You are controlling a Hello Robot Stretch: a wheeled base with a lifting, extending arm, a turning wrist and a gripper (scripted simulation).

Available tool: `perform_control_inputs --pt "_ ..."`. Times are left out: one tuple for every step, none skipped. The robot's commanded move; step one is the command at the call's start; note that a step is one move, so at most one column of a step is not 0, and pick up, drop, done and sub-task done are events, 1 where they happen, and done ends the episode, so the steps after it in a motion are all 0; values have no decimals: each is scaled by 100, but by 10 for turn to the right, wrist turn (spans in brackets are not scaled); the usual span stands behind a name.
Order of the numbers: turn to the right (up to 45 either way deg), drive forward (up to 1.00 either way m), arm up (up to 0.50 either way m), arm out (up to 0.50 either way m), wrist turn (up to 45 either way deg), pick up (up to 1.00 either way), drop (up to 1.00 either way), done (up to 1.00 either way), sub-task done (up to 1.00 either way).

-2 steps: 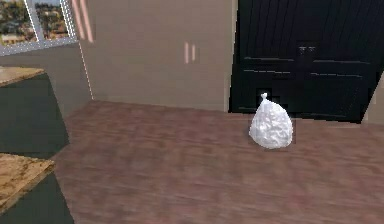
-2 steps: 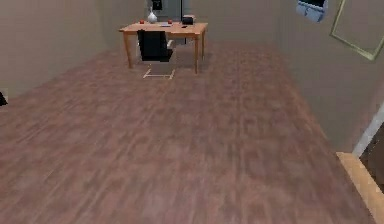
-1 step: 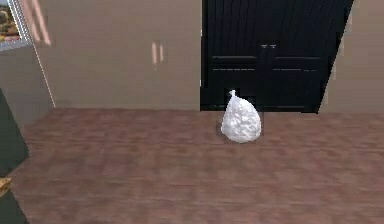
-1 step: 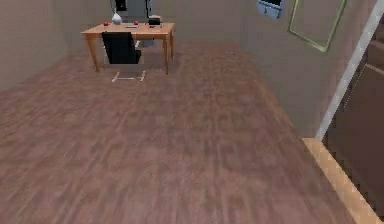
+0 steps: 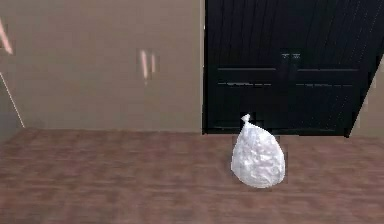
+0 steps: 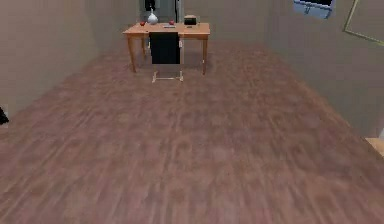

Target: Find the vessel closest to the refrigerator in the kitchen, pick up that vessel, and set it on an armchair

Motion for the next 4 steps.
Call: perform_control_inputs --pt "-330 0 0 0 0 0 0 0 0" --pt "-30 0 0 0 0 0 0 0 0" --pt "0 45 0 0 0 0 0 0 0" --pt "-450 0 0 0 0 0 0 0 0"
